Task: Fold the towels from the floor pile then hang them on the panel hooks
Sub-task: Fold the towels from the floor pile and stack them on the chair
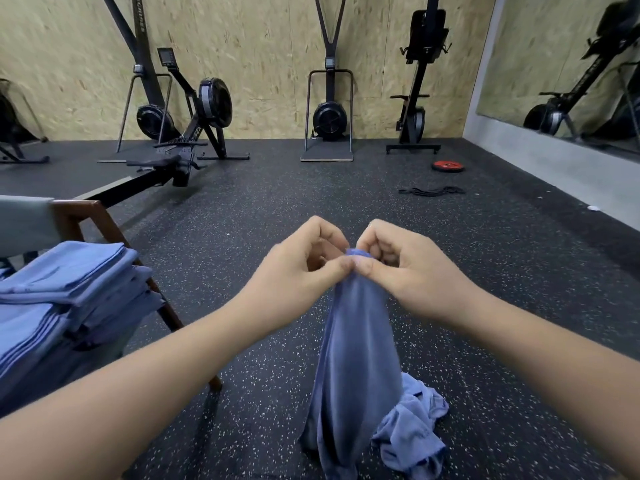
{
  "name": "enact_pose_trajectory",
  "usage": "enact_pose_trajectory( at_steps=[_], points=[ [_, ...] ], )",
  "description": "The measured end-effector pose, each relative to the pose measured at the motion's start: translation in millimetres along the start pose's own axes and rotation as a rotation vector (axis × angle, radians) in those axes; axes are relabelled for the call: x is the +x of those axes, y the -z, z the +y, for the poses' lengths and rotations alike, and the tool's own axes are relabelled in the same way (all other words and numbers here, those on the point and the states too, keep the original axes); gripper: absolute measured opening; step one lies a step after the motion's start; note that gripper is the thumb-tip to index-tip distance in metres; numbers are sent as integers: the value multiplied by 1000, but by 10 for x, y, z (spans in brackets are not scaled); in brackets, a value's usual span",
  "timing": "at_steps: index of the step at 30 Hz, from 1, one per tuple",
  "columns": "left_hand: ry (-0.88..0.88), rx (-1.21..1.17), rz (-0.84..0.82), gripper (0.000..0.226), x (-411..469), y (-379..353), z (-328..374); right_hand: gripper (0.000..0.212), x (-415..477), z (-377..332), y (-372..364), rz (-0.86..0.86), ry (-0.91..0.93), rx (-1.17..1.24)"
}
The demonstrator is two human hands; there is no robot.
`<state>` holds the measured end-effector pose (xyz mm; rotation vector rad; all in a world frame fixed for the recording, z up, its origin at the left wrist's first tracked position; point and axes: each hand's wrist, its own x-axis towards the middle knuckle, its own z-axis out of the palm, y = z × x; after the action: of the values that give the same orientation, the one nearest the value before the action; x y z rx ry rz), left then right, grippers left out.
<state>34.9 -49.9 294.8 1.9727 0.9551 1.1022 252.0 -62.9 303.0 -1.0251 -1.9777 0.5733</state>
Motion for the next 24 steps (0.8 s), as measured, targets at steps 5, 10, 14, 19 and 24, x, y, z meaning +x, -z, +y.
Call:
enact_pose_trajectory(
  at_steps=[5, 10, 14, 19, 24],
  points=[
    [85, -109, -59, 25, -74, -162, -172, 18, 35, 16, 75, 57, 11, 39],
    [0, -58, 56, 31, -97, -249, -215, 17, 72, 38, 192, 115, -12, -13],
    [17, -137, 71, 24, -105, -351, -246, 14, 65, 6, 230, 119, -5, -28],
    [46, -141, 30, 20, -117, -441, -330, 13, 58, -11, 238, 137, 11, -62],
    [40, 112, -38, 25, -134, -471, -413, 11, 74, -21, 360, 212, 21, -76]
  ],
)
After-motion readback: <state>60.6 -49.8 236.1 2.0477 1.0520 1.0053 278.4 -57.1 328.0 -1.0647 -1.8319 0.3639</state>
